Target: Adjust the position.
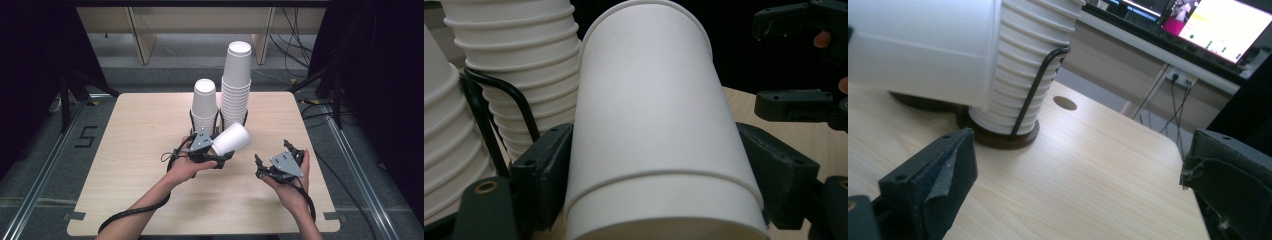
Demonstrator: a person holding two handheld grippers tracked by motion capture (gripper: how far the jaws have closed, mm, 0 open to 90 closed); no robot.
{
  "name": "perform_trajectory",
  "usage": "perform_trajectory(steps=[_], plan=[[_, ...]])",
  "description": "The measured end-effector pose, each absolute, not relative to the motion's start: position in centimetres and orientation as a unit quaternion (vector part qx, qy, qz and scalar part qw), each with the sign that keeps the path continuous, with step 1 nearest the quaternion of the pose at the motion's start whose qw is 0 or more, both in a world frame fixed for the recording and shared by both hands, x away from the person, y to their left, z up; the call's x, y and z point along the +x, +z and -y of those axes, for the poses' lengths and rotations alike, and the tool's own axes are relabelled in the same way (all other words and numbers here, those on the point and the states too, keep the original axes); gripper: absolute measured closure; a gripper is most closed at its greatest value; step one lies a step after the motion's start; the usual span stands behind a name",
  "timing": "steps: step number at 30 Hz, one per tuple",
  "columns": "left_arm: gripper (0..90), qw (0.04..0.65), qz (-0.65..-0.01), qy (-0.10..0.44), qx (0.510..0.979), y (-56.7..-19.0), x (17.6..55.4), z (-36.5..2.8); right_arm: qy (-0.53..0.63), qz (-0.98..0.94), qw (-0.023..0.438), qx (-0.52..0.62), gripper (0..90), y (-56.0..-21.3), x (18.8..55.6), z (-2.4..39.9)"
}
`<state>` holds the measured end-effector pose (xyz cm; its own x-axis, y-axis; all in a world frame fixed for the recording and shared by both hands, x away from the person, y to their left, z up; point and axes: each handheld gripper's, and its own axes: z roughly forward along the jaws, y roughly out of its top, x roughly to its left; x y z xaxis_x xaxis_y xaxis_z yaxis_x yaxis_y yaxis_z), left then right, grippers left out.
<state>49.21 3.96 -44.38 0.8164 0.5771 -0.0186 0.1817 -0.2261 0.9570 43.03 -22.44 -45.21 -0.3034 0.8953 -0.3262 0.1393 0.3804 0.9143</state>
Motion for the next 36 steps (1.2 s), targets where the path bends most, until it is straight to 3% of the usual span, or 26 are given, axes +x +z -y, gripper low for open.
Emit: perform_trajectory(steps=[27, 36], plan=[[20.7, 0.581, -0.249, 0.174, 0.755, -44.53, 49.18, -3.76, 0.517, -0.638, 0.346, 0.453, 1.0, -44.57, 43.48, 22.21], [20.7, 0.584, -0.248, 0.172, 0.754, -44.56, 49.14, -3.69, 0.528, -0.635, 0.331, 0.457, 0.6, -44.56, 43.49, 21.71]])
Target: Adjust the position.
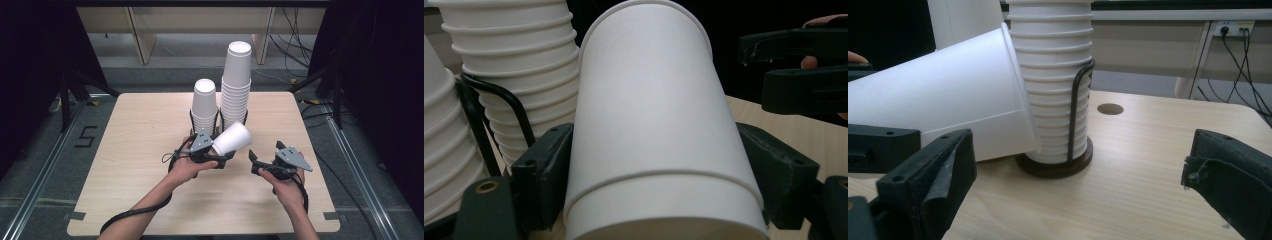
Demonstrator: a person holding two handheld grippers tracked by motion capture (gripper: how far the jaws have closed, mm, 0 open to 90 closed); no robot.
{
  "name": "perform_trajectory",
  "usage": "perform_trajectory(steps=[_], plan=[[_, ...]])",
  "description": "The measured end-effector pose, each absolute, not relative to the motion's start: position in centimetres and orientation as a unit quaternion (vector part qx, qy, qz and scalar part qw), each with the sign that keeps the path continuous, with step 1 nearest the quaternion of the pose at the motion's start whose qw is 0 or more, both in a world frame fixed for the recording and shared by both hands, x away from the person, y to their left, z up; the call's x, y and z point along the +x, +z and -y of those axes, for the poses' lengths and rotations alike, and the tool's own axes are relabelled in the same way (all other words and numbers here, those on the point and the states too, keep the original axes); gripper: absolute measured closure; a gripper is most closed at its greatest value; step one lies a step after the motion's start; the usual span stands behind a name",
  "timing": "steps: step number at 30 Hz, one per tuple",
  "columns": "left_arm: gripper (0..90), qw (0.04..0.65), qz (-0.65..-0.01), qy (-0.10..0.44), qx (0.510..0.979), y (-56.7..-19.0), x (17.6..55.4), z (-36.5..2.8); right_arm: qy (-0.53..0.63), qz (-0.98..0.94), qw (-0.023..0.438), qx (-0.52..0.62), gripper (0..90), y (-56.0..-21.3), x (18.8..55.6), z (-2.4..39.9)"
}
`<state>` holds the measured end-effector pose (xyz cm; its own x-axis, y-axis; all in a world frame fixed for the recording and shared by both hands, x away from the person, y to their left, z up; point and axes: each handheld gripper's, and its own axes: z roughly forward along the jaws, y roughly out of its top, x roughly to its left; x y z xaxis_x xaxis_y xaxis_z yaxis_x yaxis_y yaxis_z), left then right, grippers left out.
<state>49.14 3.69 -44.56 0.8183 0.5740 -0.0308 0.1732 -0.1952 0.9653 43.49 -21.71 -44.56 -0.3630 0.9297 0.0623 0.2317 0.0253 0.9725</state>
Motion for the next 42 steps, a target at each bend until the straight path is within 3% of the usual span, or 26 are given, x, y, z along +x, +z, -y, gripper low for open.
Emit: perform_trajectory(steps=[19, 42], plan=[[20.7, 0.589, -0.244, 0.17, 0.751, -44.7, 48.9, -3.2, 0.572, -0.597, 0.261, 0.498, 0.5, -44.6, 43.4, 21.7], [20.7, 0.591, -0.245, 0.161, 0.752, -45.0, 48.5, -2.3, 0.629, -0.524, 0.116, 0.562, 0.5, -45.2, 43.9, 20.9]])
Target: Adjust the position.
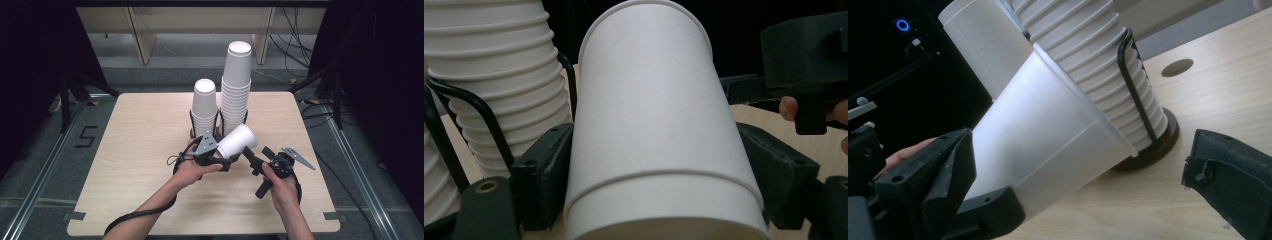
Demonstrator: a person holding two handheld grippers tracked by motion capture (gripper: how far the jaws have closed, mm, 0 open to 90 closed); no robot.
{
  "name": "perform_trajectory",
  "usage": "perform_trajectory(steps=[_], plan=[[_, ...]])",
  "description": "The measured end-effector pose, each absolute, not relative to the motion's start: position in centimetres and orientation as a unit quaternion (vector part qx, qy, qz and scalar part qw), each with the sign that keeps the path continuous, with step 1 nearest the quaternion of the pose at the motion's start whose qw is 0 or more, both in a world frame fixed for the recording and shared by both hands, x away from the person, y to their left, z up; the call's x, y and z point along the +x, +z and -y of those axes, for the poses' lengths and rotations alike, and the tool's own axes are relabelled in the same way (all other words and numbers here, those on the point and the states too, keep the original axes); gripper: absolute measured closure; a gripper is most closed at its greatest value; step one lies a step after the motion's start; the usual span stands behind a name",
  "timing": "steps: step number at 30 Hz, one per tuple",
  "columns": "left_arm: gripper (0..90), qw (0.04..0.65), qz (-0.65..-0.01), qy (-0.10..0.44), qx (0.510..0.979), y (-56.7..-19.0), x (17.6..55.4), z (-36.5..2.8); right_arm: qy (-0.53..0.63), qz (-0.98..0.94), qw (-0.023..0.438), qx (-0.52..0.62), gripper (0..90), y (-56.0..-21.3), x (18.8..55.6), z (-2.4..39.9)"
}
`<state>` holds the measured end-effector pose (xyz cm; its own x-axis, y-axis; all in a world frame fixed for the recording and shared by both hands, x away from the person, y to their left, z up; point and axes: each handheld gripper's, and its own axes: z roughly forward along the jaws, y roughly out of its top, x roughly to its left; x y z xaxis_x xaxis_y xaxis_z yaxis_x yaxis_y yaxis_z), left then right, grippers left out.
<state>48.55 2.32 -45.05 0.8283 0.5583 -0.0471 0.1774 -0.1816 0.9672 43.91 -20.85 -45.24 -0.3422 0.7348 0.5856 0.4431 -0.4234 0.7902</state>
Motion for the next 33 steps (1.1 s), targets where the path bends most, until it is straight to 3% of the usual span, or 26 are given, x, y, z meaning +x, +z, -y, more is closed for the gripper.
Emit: perform_trajectory(steps=[33], plan=[[20.6, 0.596, -0.238, 0.171, 0.748, -45.36, 48.49, -1.92, 0.638, -0.513, 0.067, 0.571, 0.5, -45.94, 44.54, 20.12]])
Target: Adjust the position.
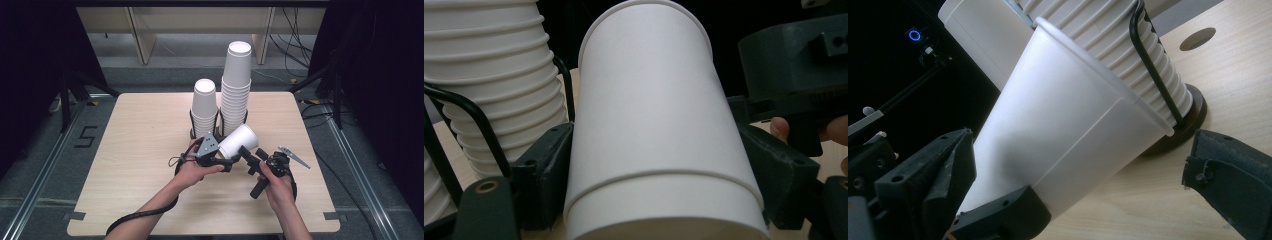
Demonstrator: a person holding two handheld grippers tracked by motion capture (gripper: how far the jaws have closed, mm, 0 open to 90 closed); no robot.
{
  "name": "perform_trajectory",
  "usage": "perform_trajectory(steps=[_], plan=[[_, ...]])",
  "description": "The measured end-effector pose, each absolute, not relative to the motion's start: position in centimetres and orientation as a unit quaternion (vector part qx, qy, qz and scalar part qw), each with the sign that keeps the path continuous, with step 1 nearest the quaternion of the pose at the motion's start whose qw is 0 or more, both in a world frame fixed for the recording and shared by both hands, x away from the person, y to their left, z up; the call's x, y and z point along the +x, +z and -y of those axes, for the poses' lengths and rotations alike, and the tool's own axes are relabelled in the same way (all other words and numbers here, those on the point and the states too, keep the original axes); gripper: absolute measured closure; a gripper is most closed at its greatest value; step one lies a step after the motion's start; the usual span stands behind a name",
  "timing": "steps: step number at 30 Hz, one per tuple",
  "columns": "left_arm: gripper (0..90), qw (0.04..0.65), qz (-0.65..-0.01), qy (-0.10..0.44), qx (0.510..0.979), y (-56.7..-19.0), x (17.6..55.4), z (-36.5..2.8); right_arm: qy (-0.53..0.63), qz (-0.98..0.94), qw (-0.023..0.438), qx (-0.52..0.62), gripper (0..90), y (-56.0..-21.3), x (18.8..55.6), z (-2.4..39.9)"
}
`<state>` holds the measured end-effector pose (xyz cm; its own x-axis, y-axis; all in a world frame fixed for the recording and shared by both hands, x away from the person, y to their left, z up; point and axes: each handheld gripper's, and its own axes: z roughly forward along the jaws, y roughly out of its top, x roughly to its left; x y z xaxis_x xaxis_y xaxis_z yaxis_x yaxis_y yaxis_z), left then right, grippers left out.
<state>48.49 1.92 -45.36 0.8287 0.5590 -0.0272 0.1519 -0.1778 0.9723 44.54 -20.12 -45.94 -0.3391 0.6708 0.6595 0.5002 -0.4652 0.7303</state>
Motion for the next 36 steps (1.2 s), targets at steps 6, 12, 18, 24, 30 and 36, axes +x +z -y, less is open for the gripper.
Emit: perform_trajectory(steps=[6, 12, 18, 24, 30, 36], plan=[[20.5, 0.596, -0.235, 0.172, 0.748, -45.4, 48.5, -1.8, 0.641, -0.504, 0.052, 0.576, 0.5, -46.0, 44.7, 20.0], [20.5, 0.6, -0.232, 0.177, 0.745, -45.2, 48.5, -1.7, 0.645, -0.496, 0.043, 0.58, 0.5, -46.2, 44.8, 19.8], [20.6, 0.588, -0.222, 0.186, 0.755, -45.3, 48.5, -1.6, 0.646, -0.485, 0.021, 0.589, 0.5, -46.3, 45.0, 19.8], [20.5, 0.598, -0.228, 0.177, 0.748, -45.5, 48.3, -1.2, 0.646, -0.481, 0.017, 0.592, 0.5, -46.3, 45.2, 19.6], [20.5, 0.597, -0.226, 0.177, 0.749, -45.7, 48.2, -1.1, 0.646, -0.474, 0.008, 0.598, 0.5, -46.4, 45.4, 19.3], [20.6, 0.596, -0.224, 0.176, 0.75, -45.7, 48.1, -0.8, 0.648, -0.467, 0.008, 0.601, 0.5, -46.5, 45.7, 19.2]])
